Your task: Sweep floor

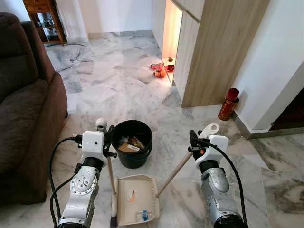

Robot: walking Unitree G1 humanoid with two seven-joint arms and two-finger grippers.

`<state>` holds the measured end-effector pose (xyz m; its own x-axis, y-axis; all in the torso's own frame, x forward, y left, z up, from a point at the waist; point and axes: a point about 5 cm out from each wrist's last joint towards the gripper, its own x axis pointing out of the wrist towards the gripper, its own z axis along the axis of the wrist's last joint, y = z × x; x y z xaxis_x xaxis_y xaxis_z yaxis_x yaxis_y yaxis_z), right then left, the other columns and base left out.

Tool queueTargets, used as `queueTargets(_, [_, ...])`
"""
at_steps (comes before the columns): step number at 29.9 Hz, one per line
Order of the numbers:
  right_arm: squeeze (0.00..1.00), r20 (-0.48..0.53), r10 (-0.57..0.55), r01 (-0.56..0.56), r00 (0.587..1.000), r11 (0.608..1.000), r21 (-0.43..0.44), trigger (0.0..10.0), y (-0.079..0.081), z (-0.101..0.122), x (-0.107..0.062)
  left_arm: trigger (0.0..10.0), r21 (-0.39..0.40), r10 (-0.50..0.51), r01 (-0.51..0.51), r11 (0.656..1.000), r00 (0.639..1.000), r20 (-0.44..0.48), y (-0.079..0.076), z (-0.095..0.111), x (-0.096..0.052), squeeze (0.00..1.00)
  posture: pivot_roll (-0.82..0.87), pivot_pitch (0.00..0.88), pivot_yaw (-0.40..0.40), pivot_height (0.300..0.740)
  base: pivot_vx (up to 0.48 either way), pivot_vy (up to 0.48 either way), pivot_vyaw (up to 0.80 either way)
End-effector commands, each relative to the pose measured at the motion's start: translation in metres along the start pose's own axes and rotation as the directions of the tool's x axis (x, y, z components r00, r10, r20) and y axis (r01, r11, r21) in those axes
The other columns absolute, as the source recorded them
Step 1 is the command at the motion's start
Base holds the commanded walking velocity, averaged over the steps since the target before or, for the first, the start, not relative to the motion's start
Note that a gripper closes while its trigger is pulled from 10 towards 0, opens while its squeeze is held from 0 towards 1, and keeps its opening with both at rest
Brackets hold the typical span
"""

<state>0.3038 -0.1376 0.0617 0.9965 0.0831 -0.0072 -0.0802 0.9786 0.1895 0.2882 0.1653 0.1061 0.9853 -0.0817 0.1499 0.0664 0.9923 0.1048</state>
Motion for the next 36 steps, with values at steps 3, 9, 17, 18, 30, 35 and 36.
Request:
queueTargets(3, [0.00, 0.047, 0.016, -0.016, 0.999, 1.000, 0.005, 10.0, 0.0047, 0.0095, 0.0053, 10.0, -0.005, -0.003, 0.003, 1.000, 0.999, 0.046, -0.0006, 0.0082, 0.0013, 0.00, 0.15, 0.019, -0.006, 0.740, 0.000, 0.000, 0.27])
queueTargets(9, [0.00, 0.047, 0.010, -0.011, 0.999, 1.000, 0.011, 10.0, 0.0053, 0.0095, 0.0051, 10.0, -0.005, -0.002, 0.002, 1.000, 0.999, 0.044, -0.0002, 0.0081, 0.0008, 0.00, 0.15, 0.026, -0.005, 0.740, 0.000, 0.000, 0.80])
queueTargets(17, [0.00, 0.040, 0.005, -0.006, 0.999, 1.000, 0.018, 10.0, 0.0038, 0.0085, 0.0046, 10.0, -0.004, -0.001, 0.001, 1.000, 0.999, 0.040, -0.0003, 0.0079, 0.0002, 0.00, 0.15, 0.032, -0.005, 0.740, 0.000, 0.000, 0.42])
queueTargets(18, [0.00, 0.040, 0.005, -0.005, 0.999, 1.000, 0.018, 10.0, 0.0037, 0.0085, 0.0046, 10.0, -0.004, -0.001, 0.001, 1.000, 0.999, 0.040, -0.0004, 0.0079, 0.0002, 0.00, 0.15, 0.033, -0.005, 0.740, 0.000, 0.000, 0.00])
queueTargets(30, [0.00, 0.065, -0.012, 0.011, 0.998, 1.000, 0.017, 10.0, 0.0018, 0.0138, 0.0054, 10.0, -0.005, 0.004, -0.004, 1.000, 0.999, 0.040, -0.0008, 0.0076, 0.0005, 0.00, 0.15, 0.031, -0.009, 0.740, 0.000, 0.000, 0.00])
queueTargets(35, [0.00, 0.085, -0.027, 0.027, 0.996, 1.000, 0.007, 10.0, -0.0014, 0.0165, 0.0025, 10.0, -0.002, 0.006, -0.006, 1.000, 0.999, 0.039, 0.0000, 0.0069, -0.0002, 0.00, 0.14, 0.028, -0.010, 0.740, 0.000, 0.000, 0.00])
queueTargets(36, [0.00, 0.090, -0.041, 0.041, 0.995, 0.999, -0.007, 10.0, -0.0045, 0.0170, 0.0013, 10.0, 0.008, 0.004, -0.004, 1.000, 0.999, 0.045, 0.0004, 0.0077, -0.0004, 0.00, 0.14, 0.027, -0.011, 0.740, 0.000, 0.000, 0.00])
